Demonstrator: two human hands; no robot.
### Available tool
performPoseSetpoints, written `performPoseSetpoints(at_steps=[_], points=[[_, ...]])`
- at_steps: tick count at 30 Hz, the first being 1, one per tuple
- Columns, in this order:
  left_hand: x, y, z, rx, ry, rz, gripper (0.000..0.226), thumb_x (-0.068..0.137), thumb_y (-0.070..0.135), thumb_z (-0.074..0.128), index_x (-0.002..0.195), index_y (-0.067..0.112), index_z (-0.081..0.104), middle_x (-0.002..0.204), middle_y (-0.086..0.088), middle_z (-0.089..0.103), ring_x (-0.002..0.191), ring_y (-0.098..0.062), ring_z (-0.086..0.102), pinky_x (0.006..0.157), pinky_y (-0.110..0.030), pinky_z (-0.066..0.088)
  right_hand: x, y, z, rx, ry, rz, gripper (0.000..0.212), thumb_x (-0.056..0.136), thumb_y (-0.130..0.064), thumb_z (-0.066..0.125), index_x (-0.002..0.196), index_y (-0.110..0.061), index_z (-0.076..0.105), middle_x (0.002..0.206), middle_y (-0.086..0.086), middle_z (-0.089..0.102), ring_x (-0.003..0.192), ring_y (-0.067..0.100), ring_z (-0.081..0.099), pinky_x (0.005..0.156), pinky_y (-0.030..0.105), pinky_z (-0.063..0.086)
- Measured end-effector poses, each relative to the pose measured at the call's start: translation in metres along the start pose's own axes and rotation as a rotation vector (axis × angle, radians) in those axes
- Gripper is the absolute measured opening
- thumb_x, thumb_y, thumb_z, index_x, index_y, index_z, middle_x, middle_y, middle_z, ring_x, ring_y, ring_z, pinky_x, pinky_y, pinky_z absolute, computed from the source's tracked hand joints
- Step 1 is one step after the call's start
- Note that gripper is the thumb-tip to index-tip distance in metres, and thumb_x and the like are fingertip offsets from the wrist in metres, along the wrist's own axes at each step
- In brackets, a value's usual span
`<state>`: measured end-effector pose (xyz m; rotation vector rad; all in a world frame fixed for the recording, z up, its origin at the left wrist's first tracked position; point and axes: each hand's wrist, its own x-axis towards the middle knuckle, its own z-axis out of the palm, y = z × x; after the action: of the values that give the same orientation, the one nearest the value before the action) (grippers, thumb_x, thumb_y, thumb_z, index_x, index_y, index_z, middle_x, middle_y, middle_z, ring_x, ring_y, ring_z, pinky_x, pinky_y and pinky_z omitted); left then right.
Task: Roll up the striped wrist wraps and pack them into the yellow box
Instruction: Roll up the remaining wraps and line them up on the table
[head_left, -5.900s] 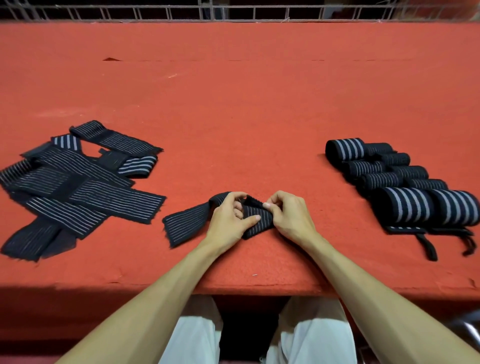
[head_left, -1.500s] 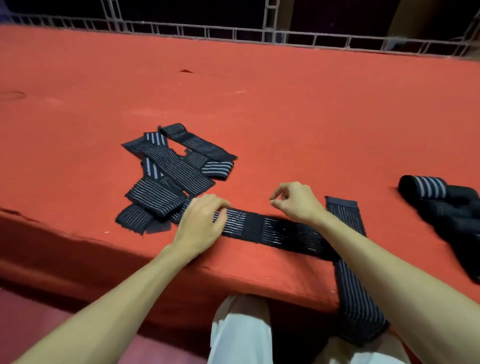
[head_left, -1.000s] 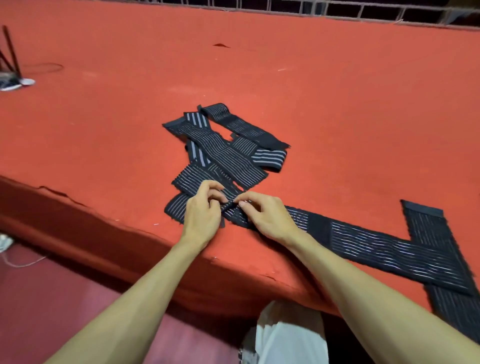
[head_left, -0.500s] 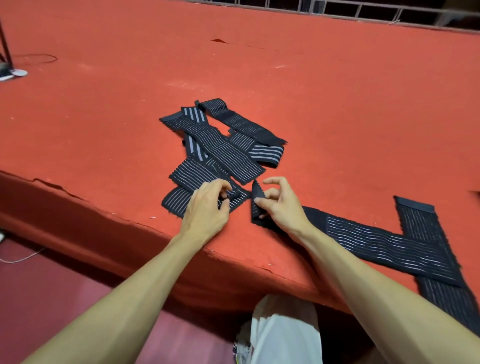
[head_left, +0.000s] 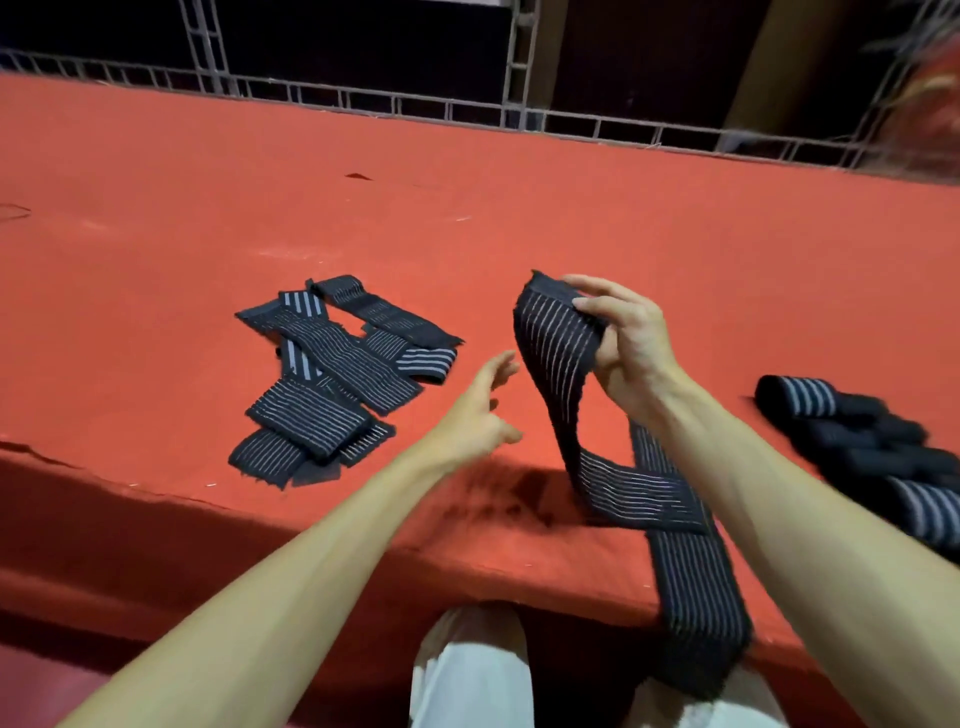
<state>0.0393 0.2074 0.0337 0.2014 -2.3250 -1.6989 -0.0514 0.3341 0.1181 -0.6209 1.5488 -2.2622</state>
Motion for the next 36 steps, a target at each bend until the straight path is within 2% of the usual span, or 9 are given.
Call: performPoseSetpoints(at_steps=[2,5,12,16,19,22,29,33,36], points=[[0.005,0.022,0.019,-0.035,-0.067,0.021,0.088,0.071,-0.013,0.07,0.145,0.015,0.031,0.131,0.005,0.045,0.125,-0.002,0.038,0.106,-0.022,0.031,-0.005,-0.03,-0.009,0.07,-0.026,-0.039,0.027,0.082,0.002,0.054,0.106,-0.003,0.067,0.089,0.013,0.065,0.067,0.017,0.06,0.059,0.023,0.05],[0.005,0.048,0.037,-0.041,-0.174,0.062,0.054,0.076,-0.005,0.073,0.123,0.017,0.058,0.118,0.006,0.062,0.105,0.006,0.056,0.087,-0.004,0.039,-0.011,-0.064,-0.022,0.143,-0.047,-0.069,0.029,0.087,-0.001,0.053,0.113,-0.003,0.065,0.092,0.013,0.067,0.064,0.017,0.063,0.06,0.026,0.052],[-0.005,0.089,0.049,-0.245,-0.307,-0.009,0.026,0.089,0.009,0.064,0.115,0.008,0.064,0.114,-0.006,0.07,0.104,-0.016,0.065,0.092,-0.03,0.051,-0.013,-0.101,-0.037,0.241,0.006,-0.076,0.02,0.09,-0.005,0.056,0.108,-0.007,0.066,0.092,0.013,0.069,0.069,0.02,0.065,0.064,0.031,0.055],[-0.017,0.108,0.04,-0.363,-0.291,-0.025,0.033,0.089,0.002,0.062,0.122,0.002,0.058,0.113,-0.009,0.069,0.101,-0.02,0.067,0.086,-0.028,0.055,-0.008,-0.095,-0.041,0.292,0.129,0.038,0.013,0.088,-0.001,0.06,0.099,-0.005,0.068,0.082,0.009,0.07,0.065,0.018,0.066,0.062,0.029,0.056],[-0.031,0.102,0.04,-0.371,-0.327,-0.084,0.025,0.09,0.004,0.062,0.114,0.003,0.06,0.103,-0.008,0.07,0.091,-0.018,0.068,0.078,-0.028,0.056,-0.007,-0.074,-0.051,0.13,0.216,0.122,0.01,0.086,-0.004,0.065,0.094,-0.008,0.069,0.065,0.001,0.066,0.057,0.012,0.059,0.054,0.023,0.048],[-0.041,0.079,0.048,-0.362,-0.369,-0.185,0.021,0.091,0.01,0.061,0.111,0.004,0.062,0.102,-0.007,0.071,0.092,-0.018,0.068,0.081,-0.03,0.057,-0.007,-0.046,-0.065,-0.143,0.205,0.172,0.012,0.087,-0.006,0.066,0.098,-0.009,0.071,0.073,0.001,0.065,0.061,0.01,0.054,0.047,0.017,0.042],[-0.036,0.012,0.076,-0.18,-0.35,-0.366,0.022,0.098,0.029,0.054,0.104,0.011,0.065,0.095,-0.004,0.071,0.077,-0.014,0.067,0.062,-0.024,0.053,0.006,0.018,-0.105,-0.496,0.116,0.268,0.01,0.084,0.0,0.069,0.087,-0.009,0.066,0.083,0.009,0.066,0.074,0.019,0.063,0.066,0.028,0.052],[-0.017,-0.013,0.087,-0.108,-0.308,-0.334,0.023,0.099,0.028,0.053,0.107,0.01,0.064,0.095,0.0,0.072,0.08,-0.011,0.068,0.063,-0.02,0.051,0.022,0.036,-0.126,-0.605,0.105,0.266,0.009,0.085,-0.002,0.069,0.084,-0.01,0.066,0.083,0.007,0.066,0.078,0.019,0.065,0.072,0.036,0.056],[0.002,-0.036,0.091,0.113,-0.157,-0.235,0.019,0.096,0.029,0.058,0.091,0.012,0.063,0.078,0.004,0.064,0.069,-0.013,0.058,0.064,-0.032,0.048,0.042,0.054,-0.141,-0.78,0.093,0.216,0.006,0.083,-0.01,0.074,0.088,-0.01,0.069,0.083,0.003,0.067,0.079,0.016,0.063,0.068,0.03,0.053]])
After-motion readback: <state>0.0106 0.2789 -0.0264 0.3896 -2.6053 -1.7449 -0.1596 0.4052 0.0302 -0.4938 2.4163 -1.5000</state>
